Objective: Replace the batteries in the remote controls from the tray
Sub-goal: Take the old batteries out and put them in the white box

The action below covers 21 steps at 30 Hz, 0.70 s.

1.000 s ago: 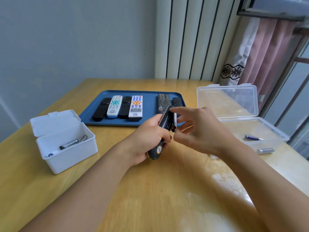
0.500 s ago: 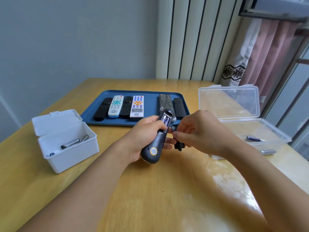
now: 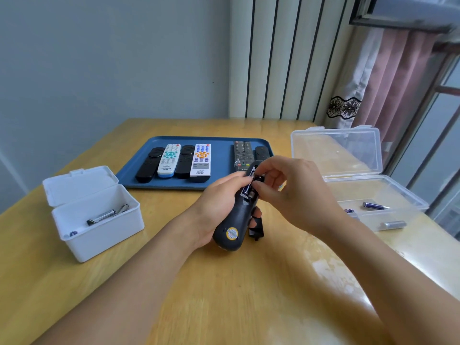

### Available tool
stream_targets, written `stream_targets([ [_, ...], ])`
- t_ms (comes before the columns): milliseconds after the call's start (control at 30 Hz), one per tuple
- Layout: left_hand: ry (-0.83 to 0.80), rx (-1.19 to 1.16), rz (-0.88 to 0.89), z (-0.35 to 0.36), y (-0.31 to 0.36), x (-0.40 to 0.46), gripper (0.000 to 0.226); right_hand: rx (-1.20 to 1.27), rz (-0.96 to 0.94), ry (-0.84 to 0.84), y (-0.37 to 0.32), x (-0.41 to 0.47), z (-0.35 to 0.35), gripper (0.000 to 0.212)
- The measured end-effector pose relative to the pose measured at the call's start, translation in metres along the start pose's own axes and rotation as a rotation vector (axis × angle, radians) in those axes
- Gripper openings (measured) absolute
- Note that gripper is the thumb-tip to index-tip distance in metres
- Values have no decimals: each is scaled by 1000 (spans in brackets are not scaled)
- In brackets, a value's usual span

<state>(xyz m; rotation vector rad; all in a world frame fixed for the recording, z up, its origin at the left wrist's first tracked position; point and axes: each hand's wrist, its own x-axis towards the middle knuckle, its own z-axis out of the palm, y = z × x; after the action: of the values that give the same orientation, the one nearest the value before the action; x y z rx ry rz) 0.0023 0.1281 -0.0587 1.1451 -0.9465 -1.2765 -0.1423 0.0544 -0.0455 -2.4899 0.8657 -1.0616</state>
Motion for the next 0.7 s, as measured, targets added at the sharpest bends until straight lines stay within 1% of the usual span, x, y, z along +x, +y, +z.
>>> stream_targets([
  [67, 18, 6, 12, 3, -2, 0, 27, 13, 25, 19, 1, 1, 2, 4],
  [167, 22, 74, 63, 5, -3, 1, 31, 37, 41, 37, 3, 2, 5, 11],
  [267, 11, 222, 117, 4, -5, 2, 32, 85, 64, 48, 1, 1, 5, 16],
  [400, 17, 352, 175, 4, -13, 4, 21, 64, 49, 8, 0, 1, 5, 16],
  [500, 20, 370, 186, 2, -14, 4, 16, 132, 114, -27, -1, 1, 4, 16],
  [567, 22, 373, 183, 1, -13, 5, 16, 151, 124, -31, -3, 2, 3, 15],
  [633, 21, 377, 178, -2, -12, 6, 16, 161, 113, -13, -5, 2, 3, 15],
  [700, 13, 383, 178, -4, -12, 7, 14, 187, 107, 40, -6, 2, 5, 16],
])
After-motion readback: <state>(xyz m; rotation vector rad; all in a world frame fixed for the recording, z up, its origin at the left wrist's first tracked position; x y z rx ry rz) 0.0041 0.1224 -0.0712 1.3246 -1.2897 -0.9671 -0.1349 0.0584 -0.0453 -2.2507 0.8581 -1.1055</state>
